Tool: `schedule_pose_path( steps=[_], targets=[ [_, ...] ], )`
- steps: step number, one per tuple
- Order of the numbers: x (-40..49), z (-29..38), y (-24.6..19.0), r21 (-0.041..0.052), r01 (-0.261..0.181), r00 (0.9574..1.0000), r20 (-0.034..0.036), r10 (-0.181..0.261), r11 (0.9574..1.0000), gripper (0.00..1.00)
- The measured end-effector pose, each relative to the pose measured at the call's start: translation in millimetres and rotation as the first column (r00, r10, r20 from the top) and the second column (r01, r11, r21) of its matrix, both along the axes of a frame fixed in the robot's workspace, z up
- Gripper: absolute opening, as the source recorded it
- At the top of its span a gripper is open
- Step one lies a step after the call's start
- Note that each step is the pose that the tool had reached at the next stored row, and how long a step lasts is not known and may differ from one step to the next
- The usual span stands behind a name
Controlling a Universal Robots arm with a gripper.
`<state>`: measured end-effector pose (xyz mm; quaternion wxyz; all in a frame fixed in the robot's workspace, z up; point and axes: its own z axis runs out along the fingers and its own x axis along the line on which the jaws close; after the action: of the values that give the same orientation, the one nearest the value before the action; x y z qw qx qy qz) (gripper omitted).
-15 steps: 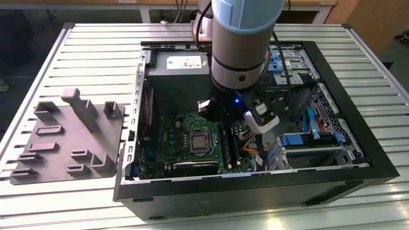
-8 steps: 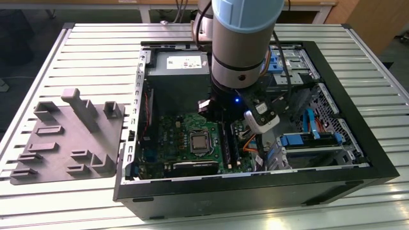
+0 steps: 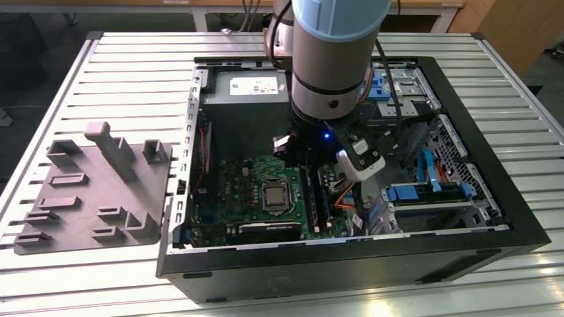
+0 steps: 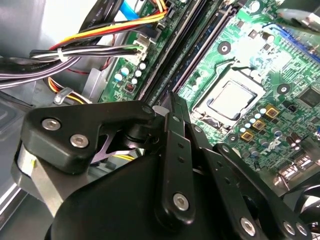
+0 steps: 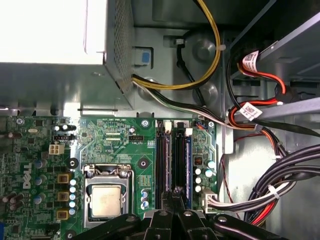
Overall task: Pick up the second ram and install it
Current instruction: 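Press down the second ram until it locks into place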
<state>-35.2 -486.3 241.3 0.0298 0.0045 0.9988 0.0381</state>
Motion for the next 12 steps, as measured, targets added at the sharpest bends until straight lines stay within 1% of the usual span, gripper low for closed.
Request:
schedule_pose_path(
  steps=[12],
  targets=[
    [0.0,-0.1,9.6,0.0000,0.000,1.0000,0.0000,0.000,1.0000,0.11]
  ],
)
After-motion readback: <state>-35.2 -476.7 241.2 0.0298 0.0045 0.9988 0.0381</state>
